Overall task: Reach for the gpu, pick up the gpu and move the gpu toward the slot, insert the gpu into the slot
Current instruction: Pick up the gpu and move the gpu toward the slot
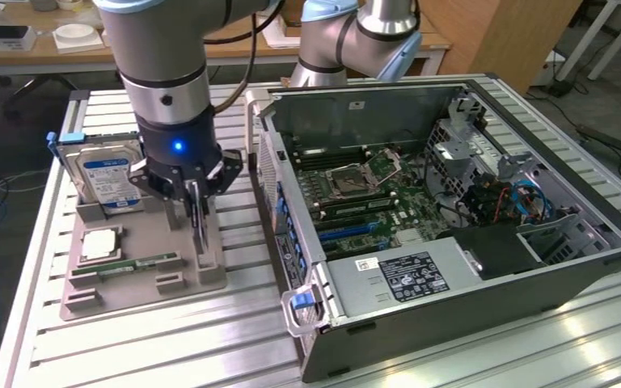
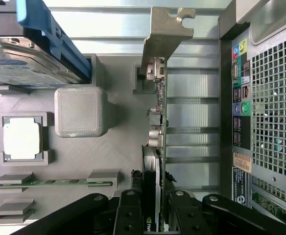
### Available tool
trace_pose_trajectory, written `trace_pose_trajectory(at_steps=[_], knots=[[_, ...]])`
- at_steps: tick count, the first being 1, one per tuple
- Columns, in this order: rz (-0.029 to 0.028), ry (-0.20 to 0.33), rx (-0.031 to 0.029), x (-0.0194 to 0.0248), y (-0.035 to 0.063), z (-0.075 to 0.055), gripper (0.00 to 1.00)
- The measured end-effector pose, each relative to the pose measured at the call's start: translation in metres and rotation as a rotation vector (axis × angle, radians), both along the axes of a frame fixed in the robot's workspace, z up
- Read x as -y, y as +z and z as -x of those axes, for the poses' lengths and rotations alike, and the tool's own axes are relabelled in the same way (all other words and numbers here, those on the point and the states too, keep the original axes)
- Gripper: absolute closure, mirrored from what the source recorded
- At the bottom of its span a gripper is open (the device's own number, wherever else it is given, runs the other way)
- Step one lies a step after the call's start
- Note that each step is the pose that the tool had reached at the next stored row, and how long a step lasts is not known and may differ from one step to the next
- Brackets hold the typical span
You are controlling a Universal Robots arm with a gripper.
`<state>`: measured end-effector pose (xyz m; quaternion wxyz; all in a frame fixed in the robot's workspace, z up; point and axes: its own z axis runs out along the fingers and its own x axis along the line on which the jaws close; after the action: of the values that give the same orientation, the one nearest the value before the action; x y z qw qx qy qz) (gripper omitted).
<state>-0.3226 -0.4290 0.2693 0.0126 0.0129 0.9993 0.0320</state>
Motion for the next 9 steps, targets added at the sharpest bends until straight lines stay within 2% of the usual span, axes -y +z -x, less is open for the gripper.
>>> trace_pose_trajectory(at_steps=[5, 9], knots=[[-0.0001, 0.000, 0.0001, 0.0001, 0.0108, 0.001, 0.73], [-0.0007, 0.000, 0.0001, 0.0000, 0.0229, 0.001, 0.73]])
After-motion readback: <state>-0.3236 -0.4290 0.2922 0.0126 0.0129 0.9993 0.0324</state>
